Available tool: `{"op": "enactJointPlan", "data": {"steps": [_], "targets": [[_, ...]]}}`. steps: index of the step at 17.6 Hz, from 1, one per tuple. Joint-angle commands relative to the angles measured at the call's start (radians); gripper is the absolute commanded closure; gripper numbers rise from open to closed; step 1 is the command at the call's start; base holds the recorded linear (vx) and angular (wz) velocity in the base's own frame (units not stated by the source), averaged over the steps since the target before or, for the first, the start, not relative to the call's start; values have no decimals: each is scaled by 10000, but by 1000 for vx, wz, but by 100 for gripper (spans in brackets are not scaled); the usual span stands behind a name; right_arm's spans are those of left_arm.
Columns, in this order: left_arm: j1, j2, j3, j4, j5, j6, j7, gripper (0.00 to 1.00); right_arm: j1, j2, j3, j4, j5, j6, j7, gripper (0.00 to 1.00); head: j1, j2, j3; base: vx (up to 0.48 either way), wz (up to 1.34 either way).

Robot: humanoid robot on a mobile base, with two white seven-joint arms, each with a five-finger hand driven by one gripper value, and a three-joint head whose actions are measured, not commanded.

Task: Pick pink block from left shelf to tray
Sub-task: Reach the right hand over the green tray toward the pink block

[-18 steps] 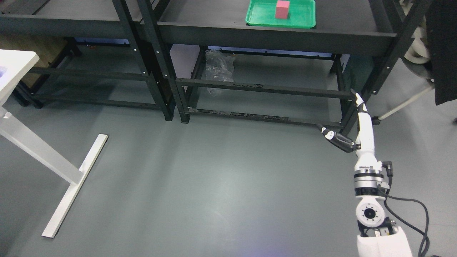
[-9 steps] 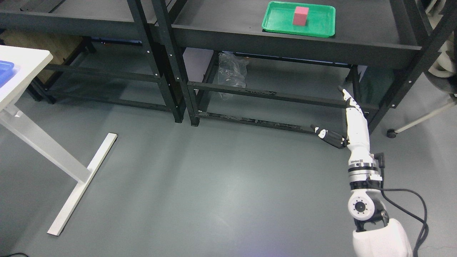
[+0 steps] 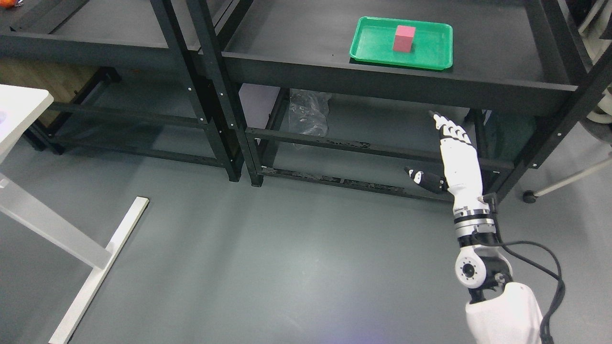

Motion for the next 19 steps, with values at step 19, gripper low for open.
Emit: {"op": "enactJointPlan", "data": {"steps": [19], "targets": [[199, 175, 0, -174, 0, 8, -1, 0, -220, -175, -99, -597, -1390, -808, -2730, 2, 0, 0, 0, 206, 28]]}}
